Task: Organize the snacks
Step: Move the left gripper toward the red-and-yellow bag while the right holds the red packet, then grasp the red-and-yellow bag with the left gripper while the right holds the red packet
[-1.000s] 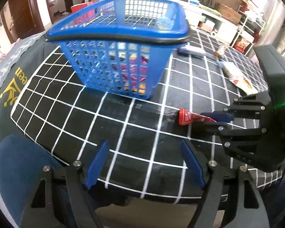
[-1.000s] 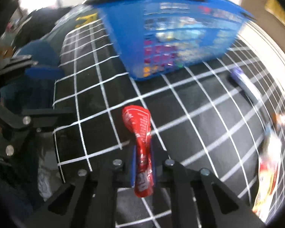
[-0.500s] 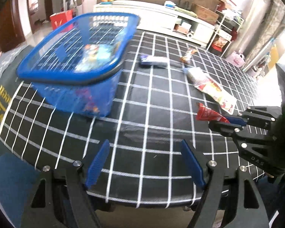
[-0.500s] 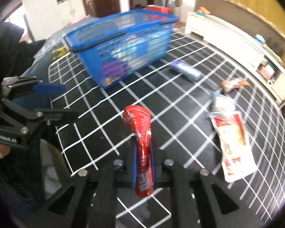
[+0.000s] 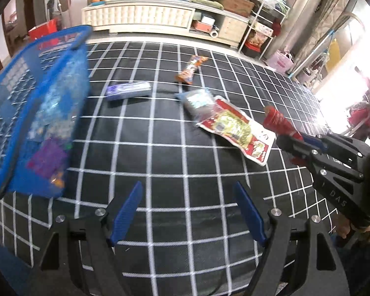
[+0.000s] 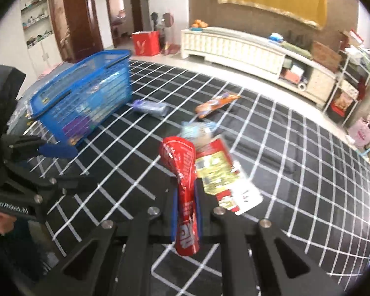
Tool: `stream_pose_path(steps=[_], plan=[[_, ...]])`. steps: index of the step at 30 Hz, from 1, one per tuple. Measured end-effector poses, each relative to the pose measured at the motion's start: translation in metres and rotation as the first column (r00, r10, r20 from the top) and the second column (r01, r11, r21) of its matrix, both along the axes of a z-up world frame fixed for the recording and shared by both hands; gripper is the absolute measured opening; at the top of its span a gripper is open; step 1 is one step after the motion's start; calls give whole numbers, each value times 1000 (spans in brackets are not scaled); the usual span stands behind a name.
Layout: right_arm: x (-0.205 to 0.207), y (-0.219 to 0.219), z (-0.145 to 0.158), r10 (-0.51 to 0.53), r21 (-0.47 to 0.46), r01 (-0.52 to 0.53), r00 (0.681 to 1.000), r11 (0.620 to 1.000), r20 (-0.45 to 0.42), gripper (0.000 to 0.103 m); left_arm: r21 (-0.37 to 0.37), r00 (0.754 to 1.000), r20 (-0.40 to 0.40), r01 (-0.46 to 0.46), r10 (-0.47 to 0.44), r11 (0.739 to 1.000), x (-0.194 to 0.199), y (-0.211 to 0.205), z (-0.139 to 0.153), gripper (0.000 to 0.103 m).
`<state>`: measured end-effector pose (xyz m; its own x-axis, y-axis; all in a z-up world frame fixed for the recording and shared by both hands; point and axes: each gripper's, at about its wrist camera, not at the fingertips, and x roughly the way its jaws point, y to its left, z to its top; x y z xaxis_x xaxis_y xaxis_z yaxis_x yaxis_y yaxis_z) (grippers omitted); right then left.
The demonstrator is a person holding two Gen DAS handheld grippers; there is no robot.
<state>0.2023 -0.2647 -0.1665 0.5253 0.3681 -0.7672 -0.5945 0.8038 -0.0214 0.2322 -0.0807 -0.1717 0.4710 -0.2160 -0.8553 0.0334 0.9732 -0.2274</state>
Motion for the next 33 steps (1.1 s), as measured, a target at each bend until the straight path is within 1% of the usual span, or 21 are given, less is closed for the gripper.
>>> stream_pose_path(steps=[3,8,11,13,15,17,19,22,25,29,30,32,33], plan=[[12,-7,-2,-26,2,26,1000,1000,8,15,-15,1000,-11,8,-8,1000,16,-12,-6,76],[34,-20,-11,-84,11,84,996,996,2,15,-18,998,-52,39,-40,999,41,-34,-25,76],[43,-33,-18,-111,44,112,994,993,-22,15,-69,995,-77,56,-62,996,52,-43,-38,76],[47,-39,-23,-125,35,125,992,991,-26,15,-91,993,-93,58,-67,994,62,-50,-46,76],[52,-46,-26,-142,20,142,990,990,-17,15,-103,992,-108,49,-61,993,71,-56,-54,75],[58,-53,-29,-165,28,166,986,986,-35,15,-112,991,-125,38,-52,993,78,-61,-61,75],[62,-60,-32,-192,27,193,980,981,-47,15,-121,990,-138,17,-34,992,86,-64,-65,75],[65,-64,-33,-205,23,206,977,978,-52,15,-139,989,-150,0,-21,990,96,-67,-68,75],[68,-67,-33,-218,18,220,974,975,-61,15,-129,989,-145,-13,-6,992,104,-73,-68,75],[67,-71,-28,-219,40,221,974,974,-62,15,-113,991,-133,-29,14,993,114,-81,-68,75],[66,-70,-29,-219,37,222,974,974,-60,15,-103,991,-130,-29,15,994,115,-84,-68,72],[66,-69,-29,-219,30,221,974,975,-57,15,-50,992,-121,-28,22,998,122,-91,-68,50],[66,-70,-29,-222,26,224,973,974,-58,15,-26,993,-115,-30,27,999,122,-94,-68,45]])
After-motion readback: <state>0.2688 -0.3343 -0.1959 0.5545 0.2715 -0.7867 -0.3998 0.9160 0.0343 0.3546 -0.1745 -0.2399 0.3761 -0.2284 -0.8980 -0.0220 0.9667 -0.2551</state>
